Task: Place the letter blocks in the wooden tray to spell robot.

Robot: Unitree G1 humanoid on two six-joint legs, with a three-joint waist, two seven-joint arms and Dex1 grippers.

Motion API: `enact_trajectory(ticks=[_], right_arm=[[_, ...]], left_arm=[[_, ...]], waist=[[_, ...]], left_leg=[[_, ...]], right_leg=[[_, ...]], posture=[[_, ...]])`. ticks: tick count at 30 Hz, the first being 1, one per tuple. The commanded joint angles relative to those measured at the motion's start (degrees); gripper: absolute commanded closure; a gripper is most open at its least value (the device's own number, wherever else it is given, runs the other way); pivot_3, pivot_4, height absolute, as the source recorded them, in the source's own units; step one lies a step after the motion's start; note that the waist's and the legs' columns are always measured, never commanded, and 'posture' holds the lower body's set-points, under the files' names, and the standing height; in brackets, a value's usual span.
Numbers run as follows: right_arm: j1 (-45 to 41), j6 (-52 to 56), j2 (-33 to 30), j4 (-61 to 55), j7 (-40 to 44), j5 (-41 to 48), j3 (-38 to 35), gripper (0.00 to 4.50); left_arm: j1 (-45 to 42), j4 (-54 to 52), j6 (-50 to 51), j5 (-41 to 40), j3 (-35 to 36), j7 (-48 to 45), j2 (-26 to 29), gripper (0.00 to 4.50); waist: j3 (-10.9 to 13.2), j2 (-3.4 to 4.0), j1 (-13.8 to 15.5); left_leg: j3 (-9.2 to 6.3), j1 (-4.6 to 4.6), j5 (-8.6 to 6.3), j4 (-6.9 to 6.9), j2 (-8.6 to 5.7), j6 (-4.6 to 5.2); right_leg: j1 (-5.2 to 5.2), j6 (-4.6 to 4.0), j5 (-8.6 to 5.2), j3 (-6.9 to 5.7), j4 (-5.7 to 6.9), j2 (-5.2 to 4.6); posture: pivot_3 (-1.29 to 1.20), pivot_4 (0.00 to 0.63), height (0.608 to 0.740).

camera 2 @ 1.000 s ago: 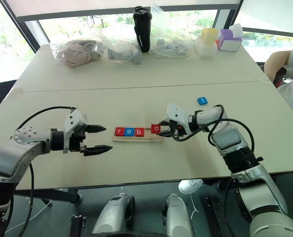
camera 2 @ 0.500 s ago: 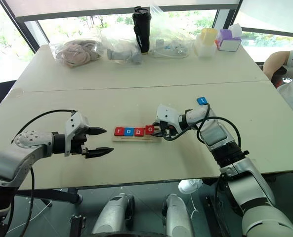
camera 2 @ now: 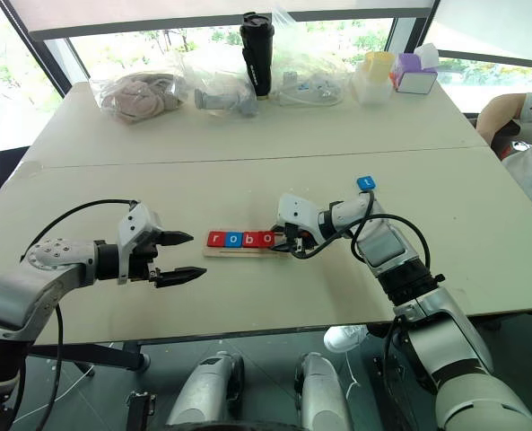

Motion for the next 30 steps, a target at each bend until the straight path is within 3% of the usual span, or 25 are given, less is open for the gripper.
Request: enact_trajectory(ticks=[1, 22, 23, 27, 30], right_arm=[[-1.6, -0.5, 0.2, -0.5, -0.3, 0.1, -1.0, 3.34], [-1.5, -0.2, 0.2, -0.7, -0.3, 0.0, -0.7, 3.34], [-1.4, -0.2, -0.1, -1.1, 0.0, 0.2, -0.9, 2.32], [-1.7, -0.1, -0.7, -3.2, 0.6, 1.3, -2.1, 0.48], [-2.0, 0.4, -0.6, -4.7, 0.2, 2.3, -3.3, 0.48]], left_arm=[[0.1, -1.6, -0.6, -0.3, 1.0, 0.1, 0.2, 0.00], [-0.1, -1.5, -0.7, -0.2, 0.7, 0.2, -0.1, 0.00], [-0.1, -1.5, -0.7, -0.2, 0.7, 0.2, -0.1, 0.00], [0.0, -1.4, -0.8, -0.1, 0.6, 0.2, -0.2, 0.00], [-0.1, -1.4, -0.8, -0.1, 0.6, 0.3, -0.2, 0.00]], waist=[[0.0, 0.00, 0.0], [0.0, 0.00, 0.0], [0.0, 0.00, 0.0], [0.0, 0.00, 0.0], [0.0, 0.00, 0.0]], left_leg=[[0.00, 0.00, 0.00, 0.00, 0.00, 0.00], [0.00, 0.00, 0.00, 0.00, 0.00, 0.00], [0.00, 0.00, 0.00, 0.00, 0.00, 0.00], [0.00, 0.00, 0.00, 0.00, 0.00, 0.00], [0.00, 0.00, 0.00, 0.00, 0.00, 0.00]], right_leg=[[0.00, 0.00, 0.00, 0.00, 0.00, 0.00], [0.00, 0.00, 0.00, 0.00, 0.00, 0.00], [0.00, 0.00, 0.00, 0.00, 0.00, 0.00], [0.00, 0.00, 0.00, 0.00, 0.00, 0.00], [0.00, 0.00, -0.01, 0.00, 0.00, 0.00]], posture=[[0.00, 0.150, 0.740], [0.00, 0.150, 0.740], [0.00, 0.150, 0.740], [0.00, 0.150, 0.740], [0.00, 0.150, 0.740]])
